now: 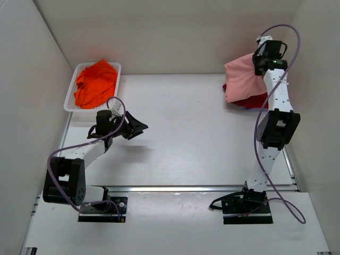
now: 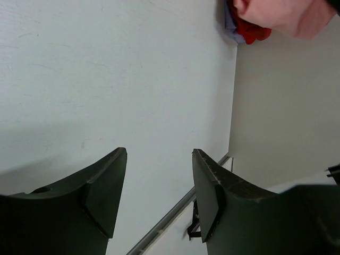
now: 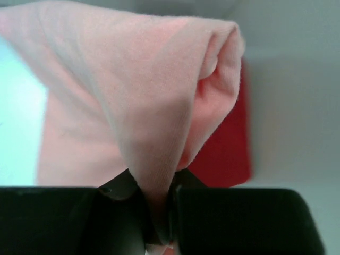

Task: Fold and stack the t-shirts
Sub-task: Put the neatly folded tshirt into the corner of the board with the right arm

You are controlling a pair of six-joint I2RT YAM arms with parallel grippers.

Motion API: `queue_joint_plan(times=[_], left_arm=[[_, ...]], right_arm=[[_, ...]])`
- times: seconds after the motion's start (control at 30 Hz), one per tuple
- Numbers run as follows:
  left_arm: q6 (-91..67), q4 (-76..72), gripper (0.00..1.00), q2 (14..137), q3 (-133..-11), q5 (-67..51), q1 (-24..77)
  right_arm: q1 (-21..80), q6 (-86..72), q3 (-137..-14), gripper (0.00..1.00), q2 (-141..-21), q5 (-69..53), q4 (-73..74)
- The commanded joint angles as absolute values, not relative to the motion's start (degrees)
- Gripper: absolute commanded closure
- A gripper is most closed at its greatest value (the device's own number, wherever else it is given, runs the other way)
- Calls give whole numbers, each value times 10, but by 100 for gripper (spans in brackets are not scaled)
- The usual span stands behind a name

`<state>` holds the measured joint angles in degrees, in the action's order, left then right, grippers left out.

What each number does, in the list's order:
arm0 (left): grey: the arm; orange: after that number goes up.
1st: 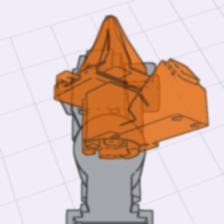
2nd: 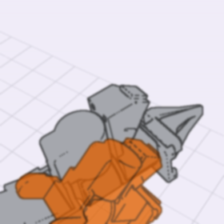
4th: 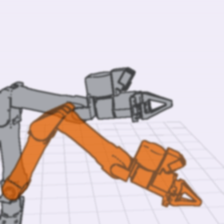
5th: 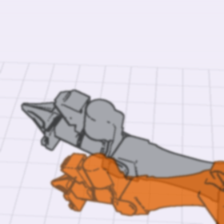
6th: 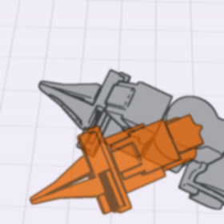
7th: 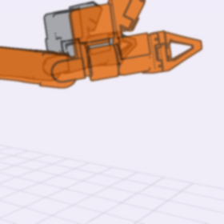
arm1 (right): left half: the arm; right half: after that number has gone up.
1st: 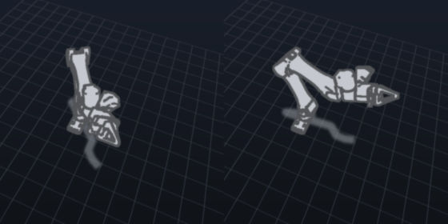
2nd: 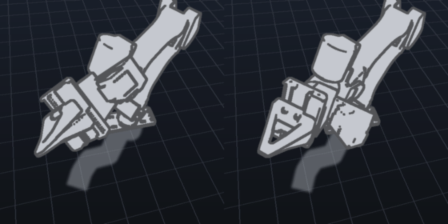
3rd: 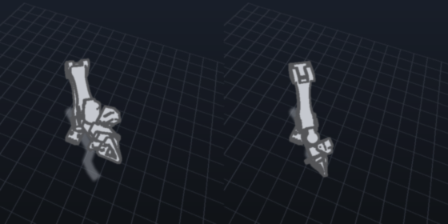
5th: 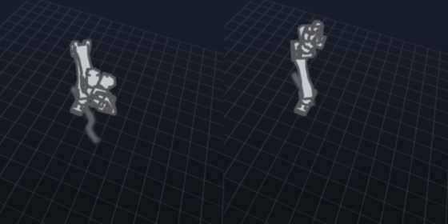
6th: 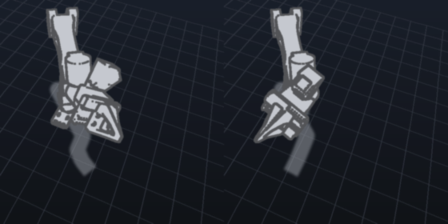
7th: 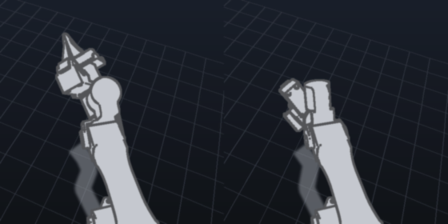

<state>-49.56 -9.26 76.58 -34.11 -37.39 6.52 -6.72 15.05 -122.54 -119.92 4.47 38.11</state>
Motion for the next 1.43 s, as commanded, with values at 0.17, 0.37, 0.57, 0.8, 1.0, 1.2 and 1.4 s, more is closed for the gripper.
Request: queue_joint_plan(times=[0.17, 0.37, 0.57, 0.8, 1.0, 1.2, 1.4], left_arm=[[-460, -79, 36, 778, -374, -392, 59], [-446, -62, 36, 794, -383, -388, 68], [-437, -62, 1, 793, -386, -387, 75], [-403, -20, 2, 772, -388, -403, 87], [-355, 82, 1, 747, -417, -378, 125], [-349, 119, 1, 687, -400, -338, 198], [-332, 188, 2, 655, -397, -275, 223]], right_arm=[[-148, 178, -1403, 99, -1347, 33, 366], [-146, 186, -1421, 93, -1394, 117, 308], [-139, 141, -1443, 1, -1381, 178, 301], [-99, 135, -1385, 1, -1249, 288, 322], [-19, 23, -1111, 1, -1047, 255, 379], [52, -136, -733, 1, -798, 84, 310], [29, -129, -654, 1, -708, 36, 296]])
